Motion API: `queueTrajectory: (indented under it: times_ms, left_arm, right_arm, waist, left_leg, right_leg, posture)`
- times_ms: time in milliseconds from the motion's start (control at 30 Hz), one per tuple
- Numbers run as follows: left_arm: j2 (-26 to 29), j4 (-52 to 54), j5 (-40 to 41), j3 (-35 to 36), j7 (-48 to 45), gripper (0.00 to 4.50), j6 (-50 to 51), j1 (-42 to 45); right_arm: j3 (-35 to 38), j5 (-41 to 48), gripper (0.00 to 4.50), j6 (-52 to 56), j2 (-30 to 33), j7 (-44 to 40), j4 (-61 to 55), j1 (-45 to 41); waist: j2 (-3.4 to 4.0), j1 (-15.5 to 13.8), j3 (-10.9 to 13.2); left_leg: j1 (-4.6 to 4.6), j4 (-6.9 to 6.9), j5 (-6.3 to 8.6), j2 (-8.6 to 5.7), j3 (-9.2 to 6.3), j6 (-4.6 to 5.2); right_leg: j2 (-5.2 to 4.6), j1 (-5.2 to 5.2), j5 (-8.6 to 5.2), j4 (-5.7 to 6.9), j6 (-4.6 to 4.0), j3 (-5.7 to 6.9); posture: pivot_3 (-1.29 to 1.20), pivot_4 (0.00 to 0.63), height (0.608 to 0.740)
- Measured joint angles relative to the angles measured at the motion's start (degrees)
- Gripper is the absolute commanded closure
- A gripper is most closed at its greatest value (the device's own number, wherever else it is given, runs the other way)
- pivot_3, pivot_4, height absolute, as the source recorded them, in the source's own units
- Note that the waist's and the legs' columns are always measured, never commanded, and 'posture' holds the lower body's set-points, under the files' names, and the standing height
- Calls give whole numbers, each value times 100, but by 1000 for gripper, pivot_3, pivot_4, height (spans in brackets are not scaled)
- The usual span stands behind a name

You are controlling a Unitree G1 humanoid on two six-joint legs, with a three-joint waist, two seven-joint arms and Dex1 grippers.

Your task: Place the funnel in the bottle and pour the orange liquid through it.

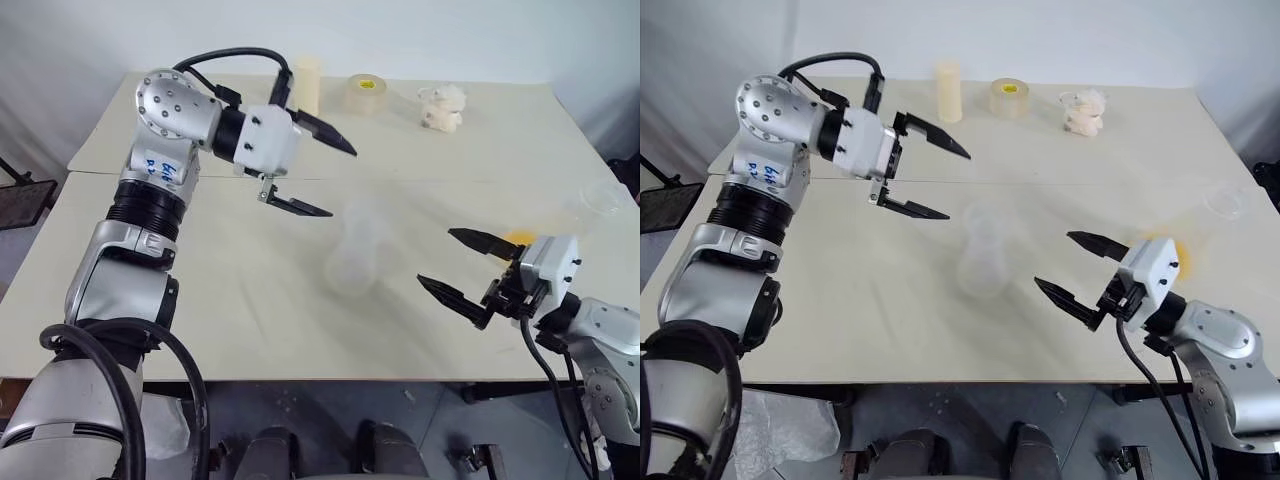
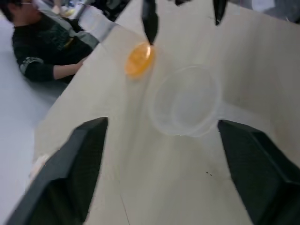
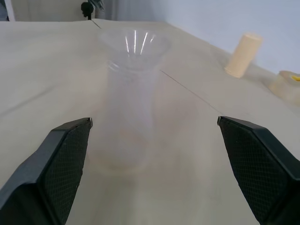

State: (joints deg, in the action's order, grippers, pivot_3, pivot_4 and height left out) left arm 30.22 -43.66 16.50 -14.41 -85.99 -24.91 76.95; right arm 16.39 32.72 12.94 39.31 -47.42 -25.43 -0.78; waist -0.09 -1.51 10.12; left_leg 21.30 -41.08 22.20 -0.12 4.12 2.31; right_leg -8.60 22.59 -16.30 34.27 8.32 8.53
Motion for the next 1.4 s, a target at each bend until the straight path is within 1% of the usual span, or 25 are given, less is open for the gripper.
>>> queueTrajectory:
  times_ms: [100, 233, 300, 367, 433, 533, 600, 667, 733, 900, 1033, 1200, 1400]
  left_arm:
    - [61, 361, 251, 391, 46, 23, 837, -276]
    - [132, 905, 637, 902, 402, 23, 1996, -1090]
    - [154, 1458, 1042, 1226, 669, 23, 2866, -1689]
    - [186, 1808, 1210, 1444, 958, 23, 3445, -2284]
    - [215, 1981, 1228, 1496, 1060, 23, 3729, -2783]
    - [268, 2271, 1257, 1495, 889, 23, 4014, -3270]
    - [343, 2307, 1245, 1448, 666, 23, 4063, -3465]
    - [352, 2277, 1206, 1406, 518, 23, 4010, -3569]
    - [296, 2266, 1183, 1389, 481, 23, 3965, -3584]
    - [216, 2291, 1119, 1386, 478, 23, 3852, -3750]
    - [209, 2516, 1030, 1385, 575, 23, 3795, -4148]
    - [160, 2856, 1031, 1443, 852, 23, 3798, -4285]
    - [153, 3284, 1056, 1501, 1085, 23, 3845, -4626]
  right_arm:
    - [257, -16, 0, 88, -5, 239, -208, 350]
    - [710, -60, 0, 225, -184, 760, -656, 930]
    - [1055, 1, 0, 411, -426, 1164, -1112, 1418]
    - [1393, 107, 0, 591, -769, 1587, -1506, 1874]
    - [1644, 214, 0, 742, -1018, 1931, -1725, 2245]
    - [1908, 332, 0, 851, -1384, 2308, -2024, 2708]
    - [2020, 345, 0, 850, -1611, 2498, -2146, 2922]
    - [2030, 319, 0, 846, -1682, 2601, -2130, 2956]
    - [2032, 273, 0, 836, -1674, 2697, -1960, 2723]
    - [2044, 41, 0, 835, -1364, 2949, -1211, 1857]
    - [1971, -255, 0, 775, -1058, 2959, -306, 1129]
    - [1907, -651, 0, 472, -831, 2966, 895, 232]
    - [1844, -864, 0, 196, -790, 2936, 1844, -450]
  waist:
    - [2, 11, 0]
    - [4, 12, 0]
    - [5, 3, 0]
    - [5, 2, -1]
    - [5, 0, -1]
    - [5, -10, -1]
    - [9, -3, -3]
    - [9, 5, -3]
    - [9, 7, -3]
    - [23, 19, -9]
    - [26, 24, -8]
    - [29, 19, -10]
    - [43, 35, -12]
  left_leg:
    - [-4, 0, 0, 1, -15, 0]
    - [-8, -5, 0, 4, -42, 0]
    - [-11, -5, 0, 4, -55, -1]
    - [-13, -6, 0, 2, -63, -1]
    - [-12, -13, 0, -1, -60, -1]
    - [-17, -14, 0, -2, -55, -1]
    - [-25, -11, 0, -2, -47, -1]
    - [-29, -11, 1, -2, -37, -2]
    - [-32, -12, 1, -3, -31, -1]
    - [-42, 2, 1, -2, -22, -2]
    - [-41, 0, 0, -3, -17, -1]
    - [-37, -5, 0, -4, -17, -1]
    - [-37, 3, 0, -2, -20, -1]
  right_leg:
    - [-1, 0, 0, 5, 0, -1]
    - [-1, 1, 0, 18, 0, -5]
    - [-3, 0, 0, 28, 0, -9]
    - [-3, 0, 0, 40, 0, -15]
    - [-2, -2, 0, 39, 0, -24]
    - [0, -5, -1, 37, -1, -38]
    - [3, -5, -1, 38, -2, -47]
    - [5, -4, -2, 37, -2, -62]
    - [6, -4, -1, 36, -2, -73]
    - [8, -1, -2, 36, -3, -79]
    - [7, -1, -2, 36, -3, -83]
    - [5, -1, -2, 37, -3, -88]
    - [6, 3, -2, 37, -3, -83]
  posture:
    - [0, 150, 740]
    - [0, 150, 740]
    - [0, 150, 740]
    - [0, 150, 740]
    - [0, 150, 740]
    - [0, 150, 740]
    - [0, 150, 740]
    - [0, 150, 740]
    - [0, 150, 740]
    - [0, 150, 740]
    - [0, 150, 740]
    - [0, 150, 740]
    - [0, 150, 740]
